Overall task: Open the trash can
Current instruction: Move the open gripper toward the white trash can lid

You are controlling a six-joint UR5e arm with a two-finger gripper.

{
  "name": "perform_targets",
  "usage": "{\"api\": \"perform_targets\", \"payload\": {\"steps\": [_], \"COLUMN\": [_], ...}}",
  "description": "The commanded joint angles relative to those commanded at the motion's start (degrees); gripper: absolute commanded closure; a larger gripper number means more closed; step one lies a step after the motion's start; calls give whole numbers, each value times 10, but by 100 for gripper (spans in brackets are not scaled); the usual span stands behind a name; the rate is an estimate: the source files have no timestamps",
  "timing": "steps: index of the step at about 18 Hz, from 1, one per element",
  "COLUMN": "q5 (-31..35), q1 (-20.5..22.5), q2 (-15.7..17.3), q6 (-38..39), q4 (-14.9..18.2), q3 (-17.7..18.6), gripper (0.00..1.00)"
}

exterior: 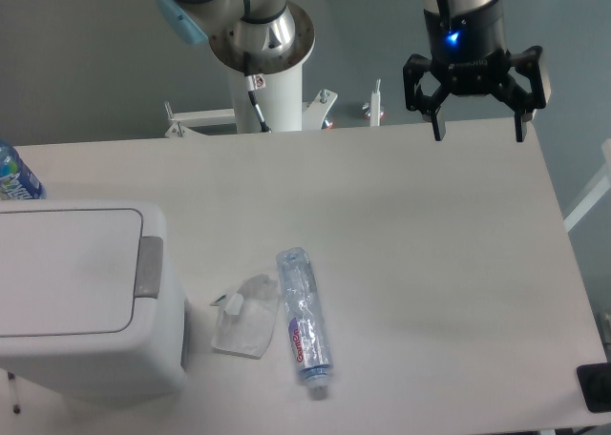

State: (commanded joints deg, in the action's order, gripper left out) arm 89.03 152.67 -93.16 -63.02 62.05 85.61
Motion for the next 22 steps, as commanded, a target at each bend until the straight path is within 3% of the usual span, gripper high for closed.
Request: {"api": "perform_targets", "payload": {"steps": [6,10,13,18,22], "q5": [3,2,3,2,-3], "q1": [-2,-16,-47,-118,-154], "q2": [1,-4,-6,-29,-40], "q6": [22,147,219,361,444], "q4": [-3,-15,-27,-84,-87], "q3": [-3,-5,-5,-8,-9], "gripper": [0,0,0,0,0]}}
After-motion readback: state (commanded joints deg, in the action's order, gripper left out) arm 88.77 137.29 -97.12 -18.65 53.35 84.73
